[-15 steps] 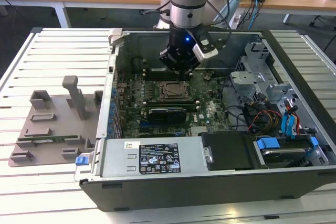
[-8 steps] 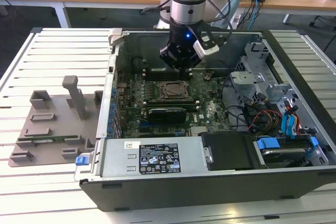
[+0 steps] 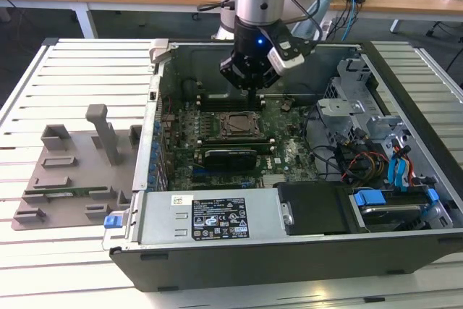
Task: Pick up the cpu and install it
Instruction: 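Install the first cpu locking lever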
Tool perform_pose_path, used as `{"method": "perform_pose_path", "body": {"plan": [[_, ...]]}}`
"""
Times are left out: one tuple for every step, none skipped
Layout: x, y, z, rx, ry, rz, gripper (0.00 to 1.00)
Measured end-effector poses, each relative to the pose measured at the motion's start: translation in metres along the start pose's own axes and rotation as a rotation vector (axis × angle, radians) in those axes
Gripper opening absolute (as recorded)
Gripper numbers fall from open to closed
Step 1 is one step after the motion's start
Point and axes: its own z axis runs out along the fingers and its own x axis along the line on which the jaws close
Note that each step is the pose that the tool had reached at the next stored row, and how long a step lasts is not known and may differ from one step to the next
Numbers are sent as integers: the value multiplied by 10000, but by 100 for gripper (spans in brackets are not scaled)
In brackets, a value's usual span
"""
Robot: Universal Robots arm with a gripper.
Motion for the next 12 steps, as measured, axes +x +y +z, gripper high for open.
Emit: {"method": "perform_pose_path", "body": {"plan": [[-1,0,-16,8,-1,0,11],[-1,-1,-35,18,0,-1,11],[-2,-2,-51,27,0,-1,11],[-2,-2,-64,34,-1,-2,11],[-3,-3,-74,40,-1,-1,11],[-4,-4,-105,57,0,-1,11],[-5,-6,-142,79,0,-3,11],[-6,-6,-163,91,0,-3,11],[-6,-7,-174,95,0,-3,11],[-6,-6,-176,92,-3,-3,11],[-6,-7,-177,93,-2,-3,11],[-6,-7,-179,95,-1,-3,11]]}}
